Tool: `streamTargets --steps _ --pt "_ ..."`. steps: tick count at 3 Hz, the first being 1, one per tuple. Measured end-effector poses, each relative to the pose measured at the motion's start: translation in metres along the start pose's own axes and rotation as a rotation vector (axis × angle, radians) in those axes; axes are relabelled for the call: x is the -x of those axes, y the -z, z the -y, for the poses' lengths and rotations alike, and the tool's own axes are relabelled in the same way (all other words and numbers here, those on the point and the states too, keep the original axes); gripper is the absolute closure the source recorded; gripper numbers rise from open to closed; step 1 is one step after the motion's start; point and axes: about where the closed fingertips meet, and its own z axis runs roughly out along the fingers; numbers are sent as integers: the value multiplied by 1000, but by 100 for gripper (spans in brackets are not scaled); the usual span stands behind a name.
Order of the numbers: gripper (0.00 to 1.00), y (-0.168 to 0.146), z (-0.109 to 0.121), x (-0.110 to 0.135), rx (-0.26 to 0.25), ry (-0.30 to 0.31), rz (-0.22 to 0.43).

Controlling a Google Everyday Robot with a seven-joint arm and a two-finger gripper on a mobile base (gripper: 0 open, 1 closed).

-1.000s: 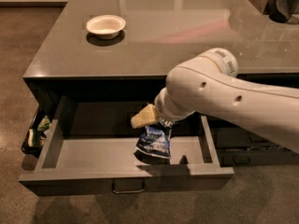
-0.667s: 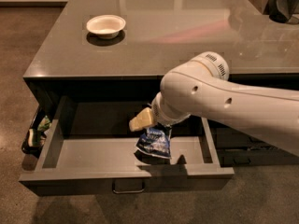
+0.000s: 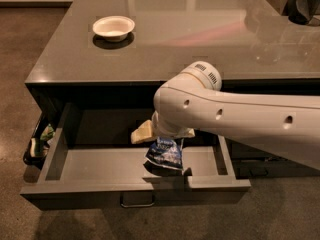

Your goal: Pick blue chip bag from top drawer and place on counter

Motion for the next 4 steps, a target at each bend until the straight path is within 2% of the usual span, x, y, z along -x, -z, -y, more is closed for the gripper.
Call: streamTargets --steps 1,2,3,4 --pt "0 -6 2 -5 -16 -120 -16" --pt "0 -14 13 -5 6 -200 -18" --pt "0 -27 28 -4 61 -178 -33" --pt "0 -43 39 -8 94 -110 -60"
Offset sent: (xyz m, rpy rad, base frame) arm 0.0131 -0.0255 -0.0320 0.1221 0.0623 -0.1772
